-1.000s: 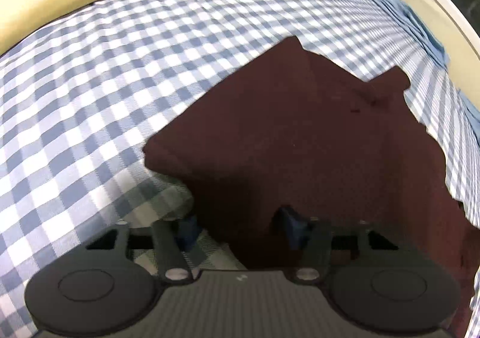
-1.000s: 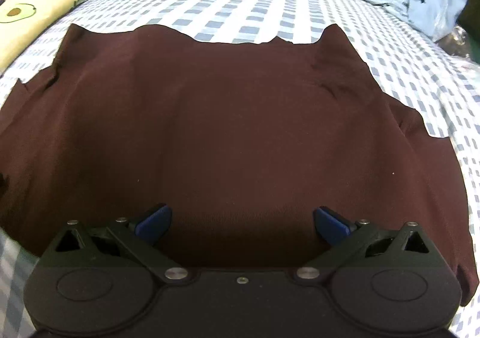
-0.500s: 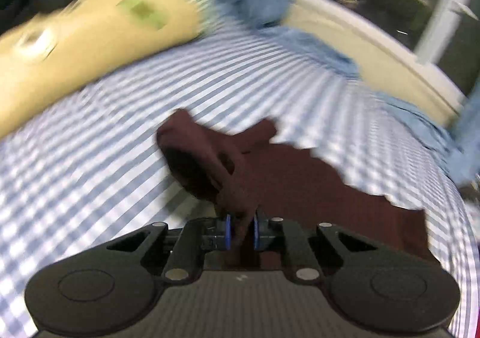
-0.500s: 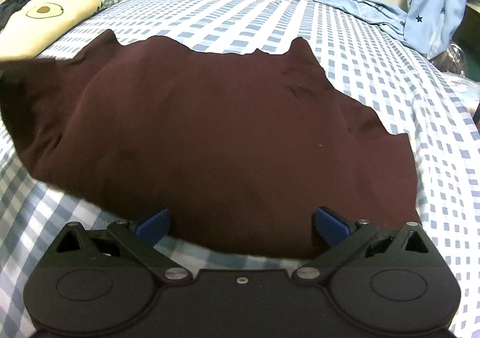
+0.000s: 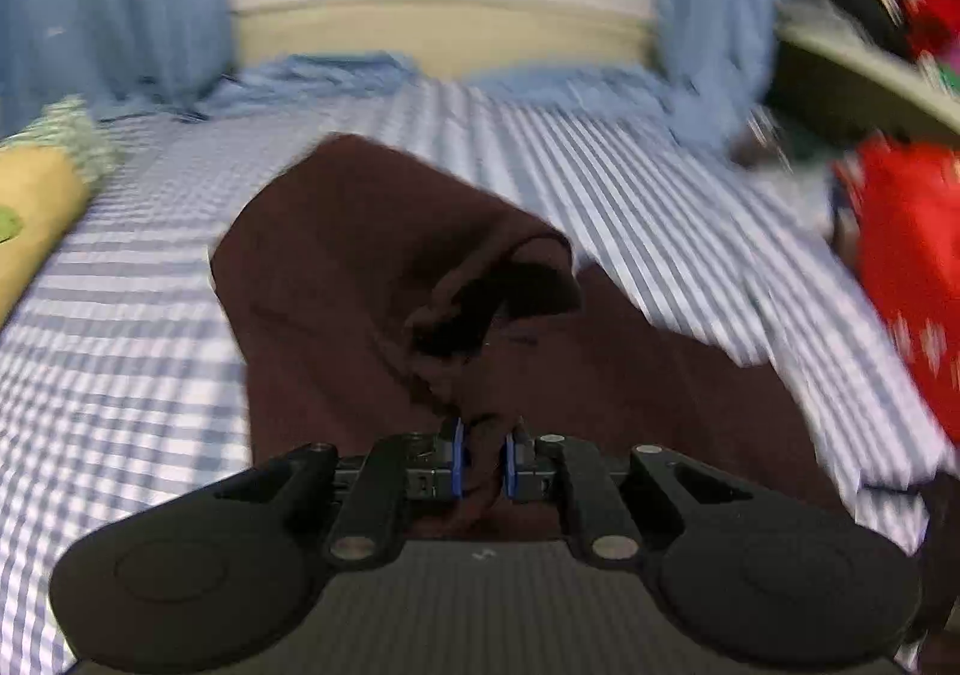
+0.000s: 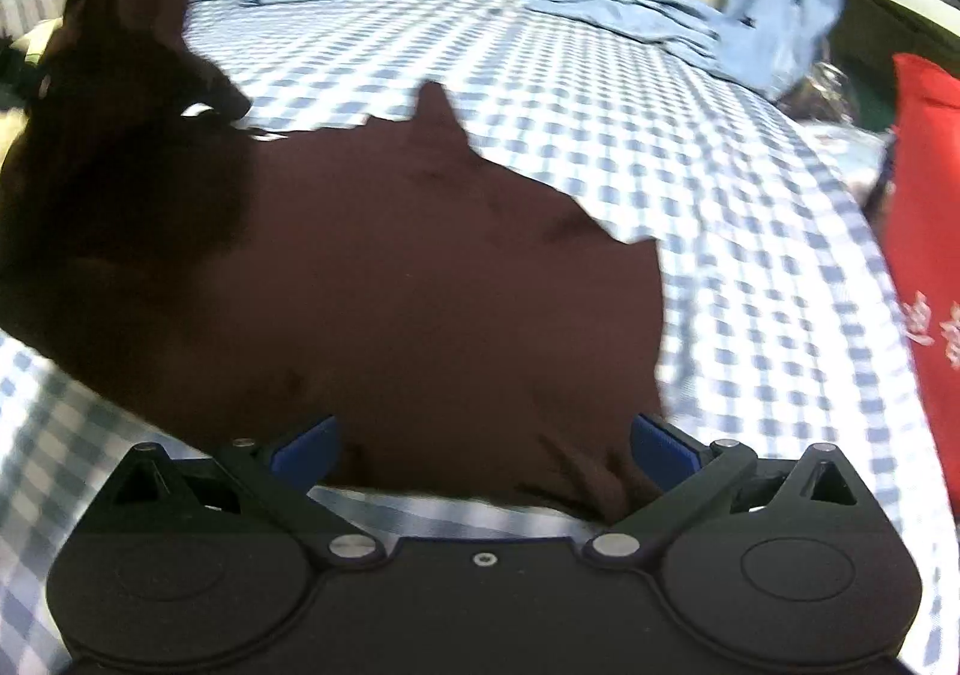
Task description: Fold small clothes
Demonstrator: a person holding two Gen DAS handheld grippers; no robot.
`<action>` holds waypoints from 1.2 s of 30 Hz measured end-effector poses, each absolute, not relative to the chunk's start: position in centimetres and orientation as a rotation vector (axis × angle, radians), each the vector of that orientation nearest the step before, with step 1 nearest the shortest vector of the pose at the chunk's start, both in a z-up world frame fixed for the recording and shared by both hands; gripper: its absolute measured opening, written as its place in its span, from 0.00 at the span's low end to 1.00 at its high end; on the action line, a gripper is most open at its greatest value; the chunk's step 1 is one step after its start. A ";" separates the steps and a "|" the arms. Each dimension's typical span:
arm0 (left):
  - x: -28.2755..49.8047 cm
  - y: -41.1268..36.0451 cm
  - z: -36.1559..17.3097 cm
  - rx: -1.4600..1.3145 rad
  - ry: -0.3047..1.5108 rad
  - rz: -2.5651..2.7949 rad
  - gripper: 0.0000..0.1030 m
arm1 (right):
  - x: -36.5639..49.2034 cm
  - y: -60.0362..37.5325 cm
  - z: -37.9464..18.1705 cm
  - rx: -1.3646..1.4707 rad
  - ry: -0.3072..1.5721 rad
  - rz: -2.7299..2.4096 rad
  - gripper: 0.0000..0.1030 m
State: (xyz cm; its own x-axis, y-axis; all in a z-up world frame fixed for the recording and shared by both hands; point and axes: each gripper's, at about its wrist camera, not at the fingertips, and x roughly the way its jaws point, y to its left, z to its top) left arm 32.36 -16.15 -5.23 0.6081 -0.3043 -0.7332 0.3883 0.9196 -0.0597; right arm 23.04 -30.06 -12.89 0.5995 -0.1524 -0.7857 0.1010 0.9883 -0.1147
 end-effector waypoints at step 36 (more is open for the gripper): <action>31.0 -17.5 -8.6 0.329 0.904 -0.446 0.12 | 43.7 -27.0 -12.3 0.464 1.081 0.352 0.18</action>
